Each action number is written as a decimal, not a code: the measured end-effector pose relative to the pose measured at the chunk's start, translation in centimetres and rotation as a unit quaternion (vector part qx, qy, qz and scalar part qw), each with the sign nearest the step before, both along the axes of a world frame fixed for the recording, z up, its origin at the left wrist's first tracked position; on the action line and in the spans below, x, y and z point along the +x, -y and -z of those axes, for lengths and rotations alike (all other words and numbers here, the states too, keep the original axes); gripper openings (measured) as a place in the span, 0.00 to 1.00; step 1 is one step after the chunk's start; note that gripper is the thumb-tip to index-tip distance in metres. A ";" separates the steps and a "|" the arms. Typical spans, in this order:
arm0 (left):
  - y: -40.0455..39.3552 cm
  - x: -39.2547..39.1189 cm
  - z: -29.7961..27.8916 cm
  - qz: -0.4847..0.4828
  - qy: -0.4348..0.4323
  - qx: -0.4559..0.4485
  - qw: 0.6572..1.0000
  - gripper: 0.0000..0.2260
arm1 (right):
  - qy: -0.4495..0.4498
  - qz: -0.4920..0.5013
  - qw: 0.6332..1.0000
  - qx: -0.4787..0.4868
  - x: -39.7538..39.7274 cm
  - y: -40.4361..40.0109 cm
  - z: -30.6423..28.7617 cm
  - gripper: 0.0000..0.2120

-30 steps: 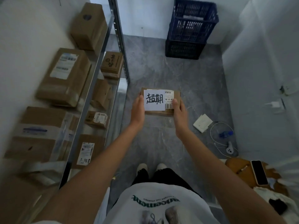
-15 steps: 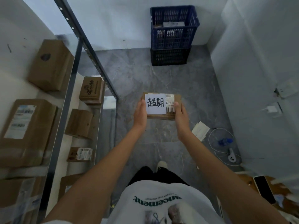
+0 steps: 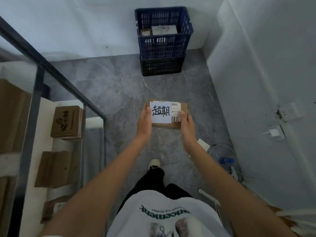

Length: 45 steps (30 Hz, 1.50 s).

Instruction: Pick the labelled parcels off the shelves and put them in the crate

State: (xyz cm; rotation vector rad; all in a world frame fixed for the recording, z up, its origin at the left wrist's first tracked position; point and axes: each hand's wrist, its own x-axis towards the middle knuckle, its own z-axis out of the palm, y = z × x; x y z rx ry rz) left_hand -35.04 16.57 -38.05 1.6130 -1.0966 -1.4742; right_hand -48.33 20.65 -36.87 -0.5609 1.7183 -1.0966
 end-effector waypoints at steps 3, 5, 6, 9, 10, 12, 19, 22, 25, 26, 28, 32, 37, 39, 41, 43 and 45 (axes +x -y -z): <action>4.0 -1.8 -0.5 0.007 -0.008 0.002 1.000 0.19 | 0.003 0.008 1.000 0.004 -1.9 3.8 0.0 0.22; 6.3 -3.1 -0.4 0.012 -0.007 0.007 1.000 0.19 | 0.003 0.010 1.000 0.009 -3.1 6.0 0.2 0.22; 7.5 -3.8 -0.3 0.014 -0.003 0.009 1.000 0.20 | 0.002 0.012 1.000 0.011 -3.8 7.1 0.3 0.22; 11.4 -6.0 0.5 0.015 -0.005 0.017 1.000 0.21 | 0.005 0.014 1.000 0.015 -6.0 10.8 0.5 0.22; 12.8 -6.8 0.7 0.012 -0.002 0.018 1.000 0.21 | 0.008 0.008 1.000 0.013 -6.8 12.2 0.7 0.21; 15.4 -8.3 0.9 0.001 0.009 0.016 1.000 0.20 | 0.013 -0.008 1.000 0.012 -8.5 15.0 1.1 0.21; 24.8 -14.2 0.1 -0.033 -0.007 0.010 0.999 0.17 | 0.011 -0.042 0.999 0.010 -14.5 25.4 1.0 0.21; 28.8 -15.8 0.4 -0.039 -0.001 0.019 0.999 0.21 | 0.012 -0.046 0.999 0.016 -16.4 29.6 1.2 0.23; 32.9 -16.6 1.1 -0.045 0.007 0.028 0.999 0.24 | -0.002 -0.061 0.998 0.017 -17.4 33.9 1.7 0.23; 34.4 -16.8 1.1 -0.040 0.006 0.029 0.999 0.22 | -0.003 -0.064 0.998 0.018 -17.6 35.5 1.9 0.23; 37.7 -17.0 1.2 -0.034 0.006 0.021 0.999 0.20 | 0.000 -0.066 0.998 0.024 -17.9 38.9 2.3 0.23; 44.8 -17.4 1.5 -0.020 0.009 0.020 1.000 0.22 | -0.004 -0.058 0.998 0.025 -18.3 45.8 2.3 0.21; 53.2 -18.2 2.3 0.002 0.009 0.018 1.000 0.26 | -0.013 -0.045 0.998 0.034 -18.9 53.6 2.0 0.21; 56.1 -18.5 3.6 0.001 -0.002 0.032 0.999 0.31 | -0.007 -0.039 0.998 0.038 -19.3 56.4 2.2 0.21; 58.7 -18.8 3.4 -0.002 -0.004 0.047 0.999 0.29 | -0.009 -0.041 0.998 0.038 -19.7 59.1 2.6 0.19; 61.5 -19.3 2.8 -0.005 -0.013 0.044 0.999 0.24 | -0.004 -0.041 0.998 0.043 -20.2 62.0 3.2 0.18; 64.3 -19.8 2.9 -0.008 -0.026 0.054 0.998 0.22 | 0.004 -0.039 0.998 0.046 -20.8 65.1 4.1 0.19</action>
